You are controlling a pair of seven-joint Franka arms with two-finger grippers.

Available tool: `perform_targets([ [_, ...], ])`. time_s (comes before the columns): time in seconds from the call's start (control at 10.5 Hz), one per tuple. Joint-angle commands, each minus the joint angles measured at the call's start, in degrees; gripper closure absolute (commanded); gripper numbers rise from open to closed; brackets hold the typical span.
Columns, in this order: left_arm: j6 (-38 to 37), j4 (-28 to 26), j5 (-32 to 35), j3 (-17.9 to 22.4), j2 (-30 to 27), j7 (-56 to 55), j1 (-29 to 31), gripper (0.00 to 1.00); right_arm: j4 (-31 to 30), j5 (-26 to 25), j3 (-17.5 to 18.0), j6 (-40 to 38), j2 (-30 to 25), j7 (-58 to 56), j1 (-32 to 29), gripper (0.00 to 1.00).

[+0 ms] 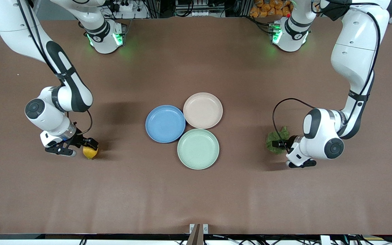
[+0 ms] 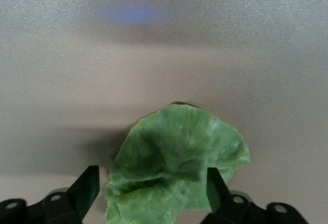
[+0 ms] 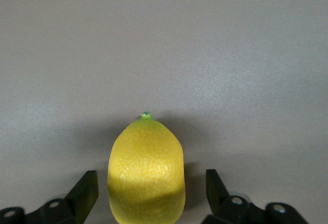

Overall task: Place lemon and lettuce in plates
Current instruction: 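Close the left gripper on the lettuce while the right gripper grasps the lemon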

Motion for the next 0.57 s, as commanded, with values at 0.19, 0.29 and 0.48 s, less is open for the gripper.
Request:
perform_targets([
  [0.19, 0.5, 0.1, 0.3, 0.0, -0.1, 1.4, 0.0, 0.79, 0.9, -1.3, -0.2, 3.6, 2.9, -0.2, 0.4, 0.74],
  [0.29, 0.5, 0.1, 0.3, 0.0, -0.2, 1.7, 0.0, 0.84, 0.8, -1.3, -0.2, 3.5, 2.6, -0.3, 0.4, 0.94],
  [0.48, -0.1, 0.4, 0.3, 0.0, -0.6, 1.8, 0.0, 0.92, 0.9, -1.3, -0.1, 3.1, 1.9, 0.1, 0.6, 1.0],
])
